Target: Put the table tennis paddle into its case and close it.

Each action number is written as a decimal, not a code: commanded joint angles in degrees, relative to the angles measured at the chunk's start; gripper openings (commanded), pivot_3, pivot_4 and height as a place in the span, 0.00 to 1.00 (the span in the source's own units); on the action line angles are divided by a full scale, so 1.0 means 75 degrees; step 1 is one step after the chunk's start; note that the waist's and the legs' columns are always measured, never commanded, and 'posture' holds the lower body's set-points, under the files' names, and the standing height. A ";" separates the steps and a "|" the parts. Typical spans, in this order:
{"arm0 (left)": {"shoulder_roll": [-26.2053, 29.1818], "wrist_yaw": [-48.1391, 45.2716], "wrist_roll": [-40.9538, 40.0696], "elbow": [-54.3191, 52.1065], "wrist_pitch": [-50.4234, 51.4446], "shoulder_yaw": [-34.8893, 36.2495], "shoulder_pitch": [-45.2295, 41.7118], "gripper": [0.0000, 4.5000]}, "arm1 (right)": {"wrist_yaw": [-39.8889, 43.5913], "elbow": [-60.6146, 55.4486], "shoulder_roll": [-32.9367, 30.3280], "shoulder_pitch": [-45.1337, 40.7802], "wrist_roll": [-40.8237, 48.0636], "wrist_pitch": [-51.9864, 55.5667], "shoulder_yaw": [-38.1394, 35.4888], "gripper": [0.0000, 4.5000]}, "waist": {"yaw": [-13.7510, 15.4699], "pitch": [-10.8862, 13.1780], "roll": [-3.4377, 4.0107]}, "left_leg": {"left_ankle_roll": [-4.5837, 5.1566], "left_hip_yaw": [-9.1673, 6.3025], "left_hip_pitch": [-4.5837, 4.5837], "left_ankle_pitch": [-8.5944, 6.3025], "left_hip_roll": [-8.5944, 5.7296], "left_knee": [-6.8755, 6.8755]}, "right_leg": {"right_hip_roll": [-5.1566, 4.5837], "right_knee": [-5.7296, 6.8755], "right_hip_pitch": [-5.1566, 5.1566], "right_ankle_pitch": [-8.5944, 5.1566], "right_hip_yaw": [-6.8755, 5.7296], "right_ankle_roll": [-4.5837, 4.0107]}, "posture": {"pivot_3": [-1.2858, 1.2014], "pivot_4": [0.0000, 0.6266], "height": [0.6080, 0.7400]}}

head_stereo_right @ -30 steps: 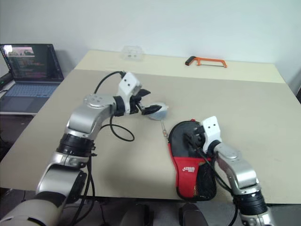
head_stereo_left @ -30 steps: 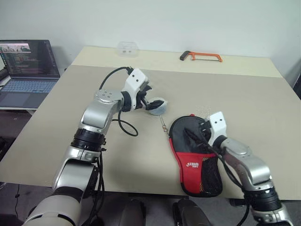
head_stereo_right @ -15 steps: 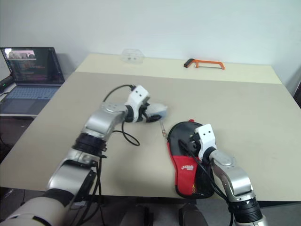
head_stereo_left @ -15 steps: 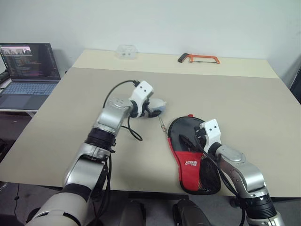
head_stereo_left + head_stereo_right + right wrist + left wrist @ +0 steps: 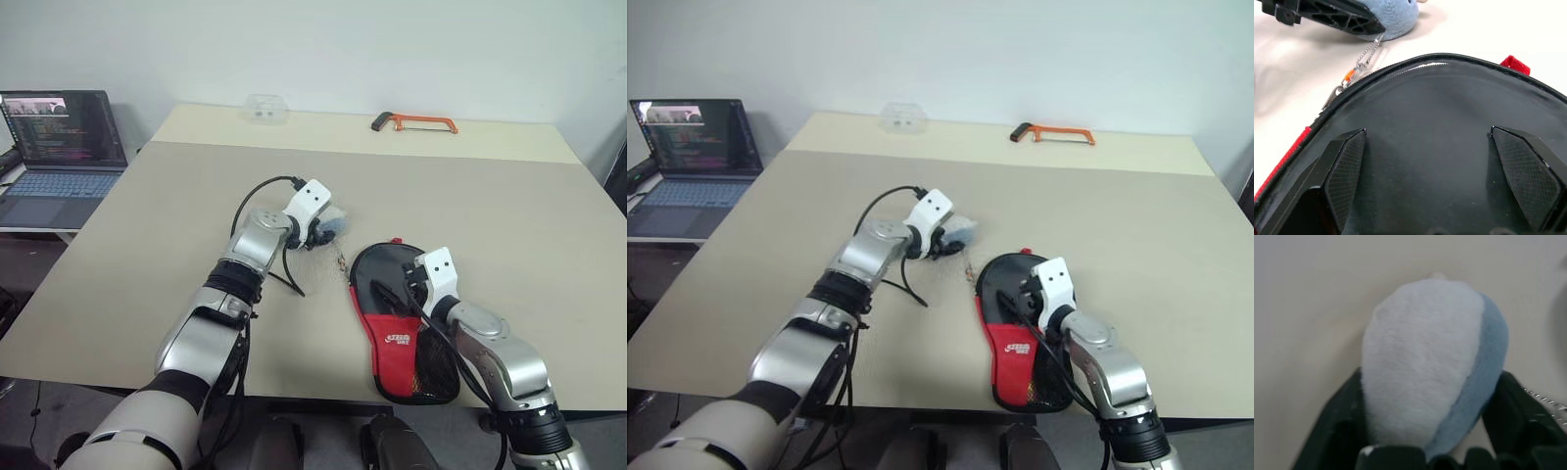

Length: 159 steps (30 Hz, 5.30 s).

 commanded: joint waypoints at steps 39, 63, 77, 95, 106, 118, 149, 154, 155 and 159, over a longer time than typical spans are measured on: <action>-0.2253 0.2336 0.1427 0.4446 -0.2814 0.0165 -0.3078 0.07 | 0.0508 0.0222 -0.0054 -0.0062 0.0295 0.0857 -0.0091 1.00 | 0.0091 -0.0012 -0.0004 | 0.0001 -0.0014 0.0045 0.0000 -0.0013 -0.0031 | -0.0010 -0.0119 0.0103 -0.0007 -0.0037 0.0060 | 0.52 0.24 1.00; -0.2968 0.3445 0.3618 0.4780 -0.3399 -0.0975 -0.3752 0.07 | 0.0469 -0.0488 -0.0187 0.0368 0.0268 0.1289 0.0325 1.00 | 0.0025 -0.0011 -0.0005 | 0.0001 -0.0010 0.0042 0.0000 -0.0014 -0.0038 | -0.0010 -0.0123 0.0098 -0.0009 -0.0033 0.0063 | 0.52 0.24 1.00; -0.3654 0.3662 0.4206 0.4802 -0.3808 -0.1455 -0.3699 0.07 | 0.0151 -0.0991 -0.0105 0.0746 0.0290 0.1498 0.0451 1.00 | 0.0009 -0.0010 -0.0006 | 0.0001 -0.0009 0.0041 0.0000 -0.0015 -0.0038 | -0.0011 -0.0122 0.0097 -0.0010 -0.0032 0.0063 | 0.52 0.24 1.00; -0.4119 0.2514 0.4329 0.4756 -0.4490 -0.1984 -0.2948 0.07 | 0.0134 -0.0811 -0.0102 0.0650 0.0268 0.1427 0.0601 1.00 | -0.0037 -0.0011 -0.0005 | 0.0001 -0.0006 0.0044 0.0000 -0.0014 -0.0039 | -0.0011 -0.0121 0.0097 -0.0010 -0.0027 0.0063 | 0.52 0.24 1.00; -0.4002 0.1108 0.3880 0.4658 -0.4857 -0.1845 -0.2443 0.46 | 0.0325 -0.0530 -0.0182 0.0460 0.0224 0.1326 0.0663 1.00 | -0.0045 -0.0013 -0.0002 | 0.0001 -0.0006 0.0050 0.0000 -0.0013 -0.0038 | -0.0009 -0.0117 0.0099 -0.0010 -0.0026 0.0062 | 0.52 0.24 1.00; -0.3614 0.0436 0.3776 0.4473 -0.5495 -0.1977 -0.2625 1.00 | 0.0638 -0.0217 -0.0374 0.0345 0.0187 0.1239 0.0727 1.00 | -0.0037 -0.0097 0.0004 | 0.0002 -0.0008 0.0058 -0.0001 -0.0013 -0.0036 | -0.0009 -0.0117 0.0109 -0.0010 -0.0025 0.0063 | 0.52 0.24 1.00; -0.0516 -0.4445 -0.0233 0.1537 -0.5075 0.0825 -0.2383 1.00 | 0.1589 -0.0227 -0.0991 0.0362 0.0154 0.1113 0.0836 1.00 | -0.0053 -0.0105 0.0021 | 0.0003 -0.0008 0.0062 -0.0001 -0.0007 -0.0039 | -0.0002 -0.0117 0.0108 -0.0012 -0.0022 0.0058 | 0.52 0.24 1.00; -0.0207 -0.4512 -0.0717 -0.0069 -0.3693 0.0961 -0.1137 1.00 | 0.2196 -0.1276 -0.1770 0.0114 0.0671 0.1628 0.0625 1.00 | -0.0036 -0.0104 0.0023 | 0.0003 -0.0016 0.0054 -0.0001 -0.0005 -0.0034 | -0.0005 -0.0116 0.0107 -0.0008 -0.0030 0.0051 | 0.52 0.24 1.00; -0.0161 -0.4588 -0.0884 -0.0542 -0.3291 0.0974 -0.0840 1.00 | 0.2283 -0.1507 -0.1938 0.0044 0.0813 0.1777 0.0475 1.00 | -0.0038 -0.0102 0.0024 | 0.0003 -0.0016 0.0052 -0.0001 -0.0004 -0.0034 | -0.0004 -0.0117 0.0105 0.0008 -0.0028 0.0024 | 0.52 0.24 1.00; -0.0014 -0.4541 -0.1337 -0.1920 -0.1983 0.0996 -0.0038 1.00 | 0.2764 -0.2294 -0.2818 -0.0234 0.1382 0.2296 -0.0157 1.00 | -0.0029 -0.0083 0.0038 | 0.0003 -0.0025 0.0038 -0.0001 -0.0005 -0.0031 | -0.0007 -0.0117 0.0098 0.0009 -0.0030 0.0023 | 0.52 0.24 1.00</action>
